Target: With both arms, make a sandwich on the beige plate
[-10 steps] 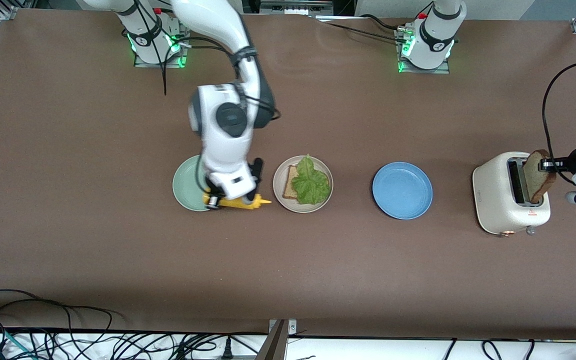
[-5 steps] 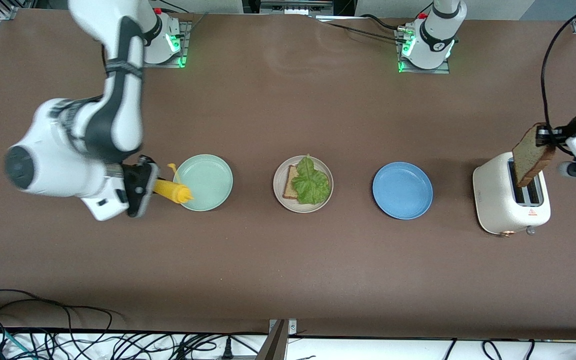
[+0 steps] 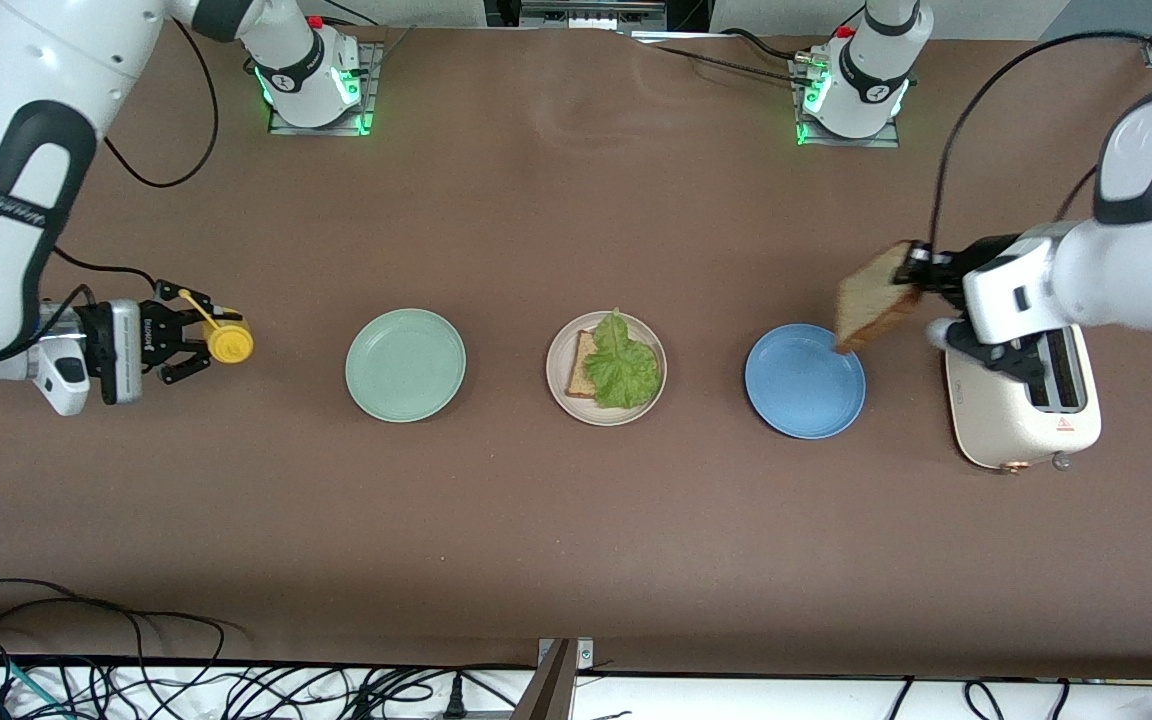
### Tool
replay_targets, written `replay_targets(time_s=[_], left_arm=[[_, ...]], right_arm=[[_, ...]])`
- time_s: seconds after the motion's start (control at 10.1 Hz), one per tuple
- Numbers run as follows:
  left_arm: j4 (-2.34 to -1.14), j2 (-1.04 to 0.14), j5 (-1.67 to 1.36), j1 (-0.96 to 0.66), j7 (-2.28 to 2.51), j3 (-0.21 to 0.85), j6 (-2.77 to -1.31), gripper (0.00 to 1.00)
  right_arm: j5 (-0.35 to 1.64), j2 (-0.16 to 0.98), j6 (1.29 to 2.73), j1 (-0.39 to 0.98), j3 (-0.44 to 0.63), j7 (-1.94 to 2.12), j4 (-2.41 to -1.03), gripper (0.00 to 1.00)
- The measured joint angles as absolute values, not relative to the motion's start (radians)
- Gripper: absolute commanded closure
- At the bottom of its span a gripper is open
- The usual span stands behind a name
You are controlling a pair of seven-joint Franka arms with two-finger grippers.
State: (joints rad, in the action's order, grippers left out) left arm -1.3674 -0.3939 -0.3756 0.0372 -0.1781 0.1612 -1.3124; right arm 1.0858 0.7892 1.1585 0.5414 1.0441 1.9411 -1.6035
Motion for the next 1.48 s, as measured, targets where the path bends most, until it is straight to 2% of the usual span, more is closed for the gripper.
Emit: replay_targets(time_s=[0.3,0.49,0.79,1.48], left_arm=[[-1.367,-0.546,-0.671,0.011,-0.185,0.165,-1.373,1.0],[-1.367,-0.636,-0.749,-0.081,-0.192,0.173,-1.469,1.0],[-1.366,-0.715,-0.751,-0.253,-0.195,0.176,-1.624,1.0],[-1.367,-0.82,-0.752,-0.293,-0.29,0.173,-1.786,1.0]], right_arm=[[1.087,0.815,1.104,0.354,0.916,2.196,-1.67,1.0],[1.088,0.855,1.106,0.245,0.816,2.353,-1.672,1.0],[1.095,0.933,1.127,0.186,0.736,2.473,-1.671,1.0],[1.097,0.998,1.225,0.059,0.582,2.581,-1.617,1.0]])
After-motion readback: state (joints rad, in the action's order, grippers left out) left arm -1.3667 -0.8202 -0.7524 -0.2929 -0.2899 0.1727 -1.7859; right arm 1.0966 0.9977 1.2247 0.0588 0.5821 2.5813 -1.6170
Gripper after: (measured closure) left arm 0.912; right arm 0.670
